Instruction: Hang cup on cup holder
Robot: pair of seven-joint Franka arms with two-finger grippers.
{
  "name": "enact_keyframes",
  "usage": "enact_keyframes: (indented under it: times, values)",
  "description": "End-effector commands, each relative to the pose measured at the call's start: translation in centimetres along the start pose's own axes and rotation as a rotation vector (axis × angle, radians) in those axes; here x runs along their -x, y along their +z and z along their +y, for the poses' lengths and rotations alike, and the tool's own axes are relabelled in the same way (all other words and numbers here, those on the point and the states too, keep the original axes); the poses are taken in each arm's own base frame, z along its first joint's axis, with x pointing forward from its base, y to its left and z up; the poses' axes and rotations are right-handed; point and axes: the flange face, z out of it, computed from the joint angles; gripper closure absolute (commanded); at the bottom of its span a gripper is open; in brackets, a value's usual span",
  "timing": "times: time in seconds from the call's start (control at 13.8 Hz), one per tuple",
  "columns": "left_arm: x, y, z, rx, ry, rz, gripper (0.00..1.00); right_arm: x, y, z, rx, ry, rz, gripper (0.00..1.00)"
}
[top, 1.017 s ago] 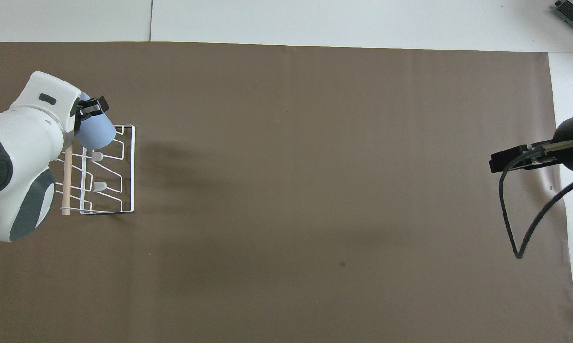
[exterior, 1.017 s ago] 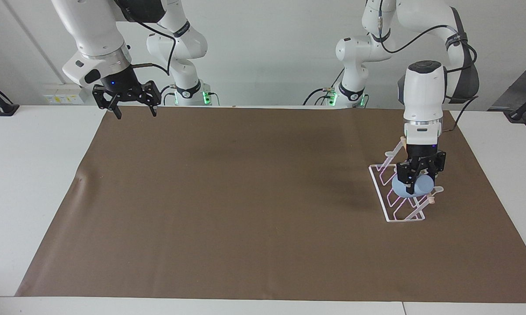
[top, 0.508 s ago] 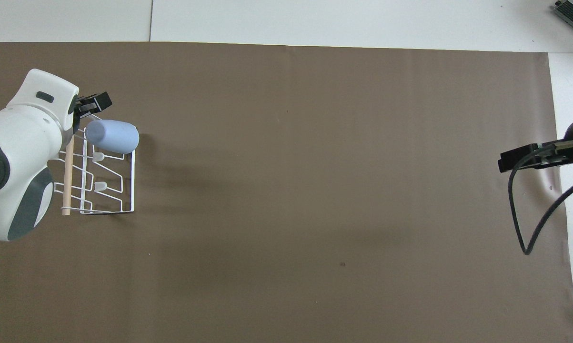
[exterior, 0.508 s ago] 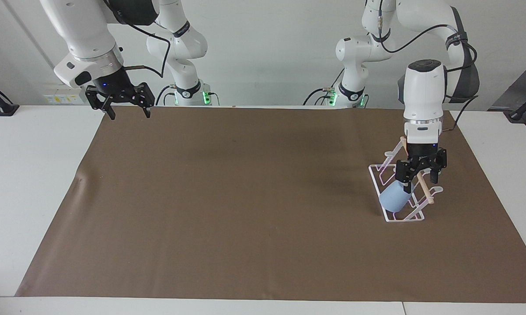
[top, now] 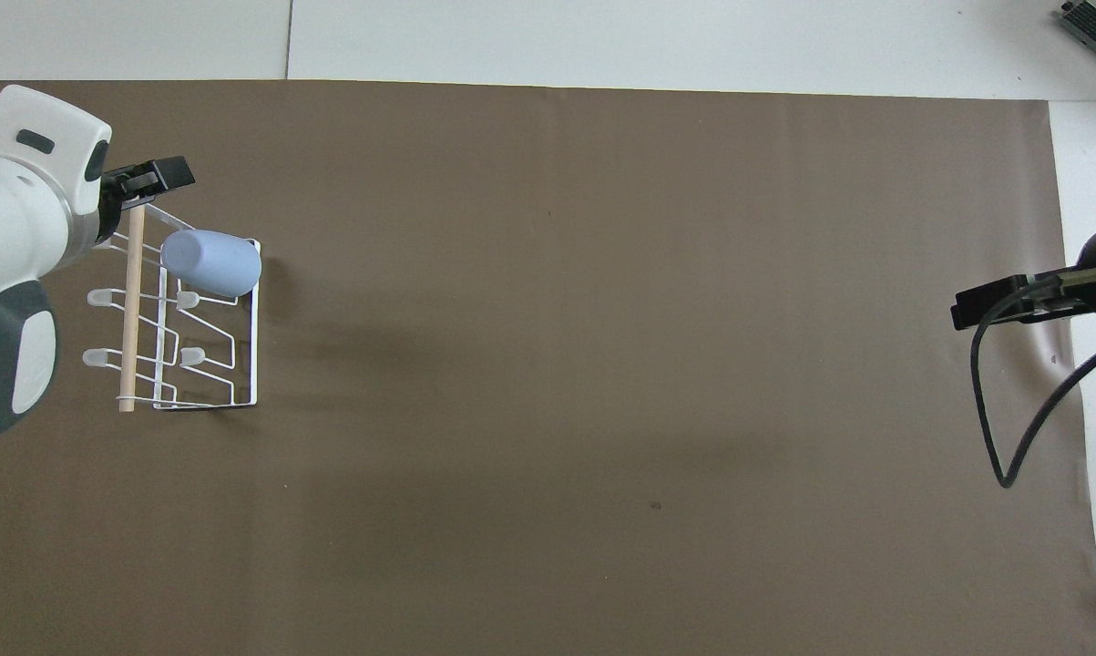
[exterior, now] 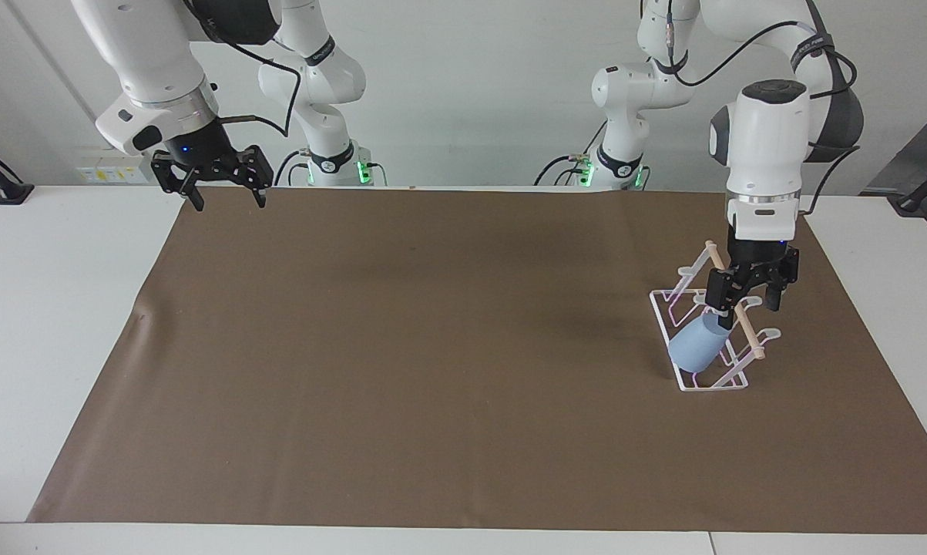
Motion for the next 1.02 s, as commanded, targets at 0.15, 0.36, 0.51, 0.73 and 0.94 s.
enact_keyframes:
  times: [0.15,0.36,0.51,0.73,0.94]
  values:
    - [-1.2,-3.7,-2.1,0.000,0.168,-0.178,0.00,0.0,0.4,0.4,0.000,0.001,0.004,0.00]
    - [-0.9,-6.3,-2.1,0.044,0.214,-0.292,0.00,-0.7,0.6,0.4,0.003,0.003,0.056,0.00]
    - [-0.4,-7.5,-2.3,0.054,0.288,-0.377,0.00,-1.2,0.6,0.4,0.006,0.015,0.101,0.00]
    - [-0.3,-8.7,-2.5,0.130,0.244,-0.370,0.00,-1.3,0.5,-0.1,0.002,0.093,0.110,0.00]
    - [-0.4,-10.4,-2.5,0.132,0.254,-0.410,0.00,-1.2,0.7,-0.1,0.002,0.091,0.106,0.00]
